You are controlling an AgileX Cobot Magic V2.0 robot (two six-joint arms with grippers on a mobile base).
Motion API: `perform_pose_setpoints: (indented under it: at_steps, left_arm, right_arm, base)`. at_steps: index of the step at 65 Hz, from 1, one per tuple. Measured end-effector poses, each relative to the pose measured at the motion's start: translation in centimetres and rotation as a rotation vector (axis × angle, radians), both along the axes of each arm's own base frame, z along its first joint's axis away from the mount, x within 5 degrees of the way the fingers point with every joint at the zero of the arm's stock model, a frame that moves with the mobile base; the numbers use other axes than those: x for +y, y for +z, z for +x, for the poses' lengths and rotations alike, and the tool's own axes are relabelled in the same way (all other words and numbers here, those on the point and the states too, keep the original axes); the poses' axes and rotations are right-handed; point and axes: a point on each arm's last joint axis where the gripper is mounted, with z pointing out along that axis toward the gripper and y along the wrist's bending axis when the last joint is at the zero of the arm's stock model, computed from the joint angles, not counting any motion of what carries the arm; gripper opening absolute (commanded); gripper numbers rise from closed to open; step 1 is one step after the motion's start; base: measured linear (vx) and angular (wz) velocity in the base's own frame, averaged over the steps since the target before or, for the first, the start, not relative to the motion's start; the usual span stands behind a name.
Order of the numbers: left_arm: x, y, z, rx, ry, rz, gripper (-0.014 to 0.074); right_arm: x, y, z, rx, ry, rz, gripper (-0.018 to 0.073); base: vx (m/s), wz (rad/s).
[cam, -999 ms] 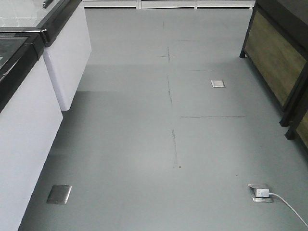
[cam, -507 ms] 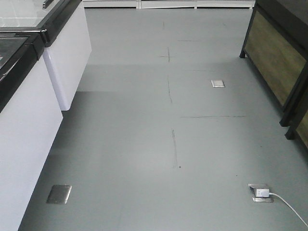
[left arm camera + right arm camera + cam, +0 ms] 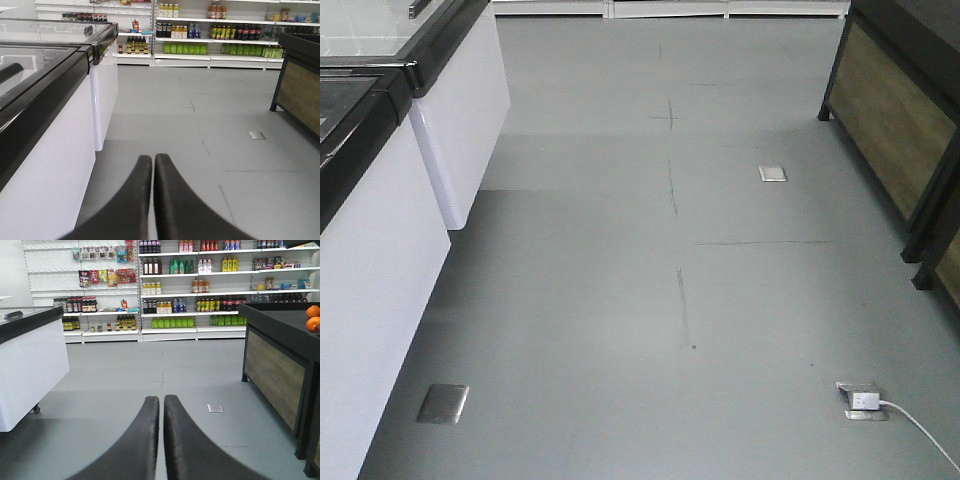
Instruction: Left arm holds basket, right arm returns cookies
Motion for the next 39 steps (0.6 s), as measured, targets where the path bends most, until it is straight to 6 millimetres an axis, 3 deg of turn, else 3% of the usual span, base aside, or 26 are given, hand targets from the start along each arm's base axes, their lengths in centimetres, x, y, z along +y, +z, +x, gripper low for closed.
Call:
perform_pose_setpoints:
  at_steps: [39]
  left_arm:
    - [0.0, 0.16, 0.02, -0.017, 0.0, 0.0, -0.0006]
  right_arm:
    - [0.0, 0.0, 0.0, 0.0, 0.0, 0.0, -0.0006]
  base:
    - [0.0, 0.0]
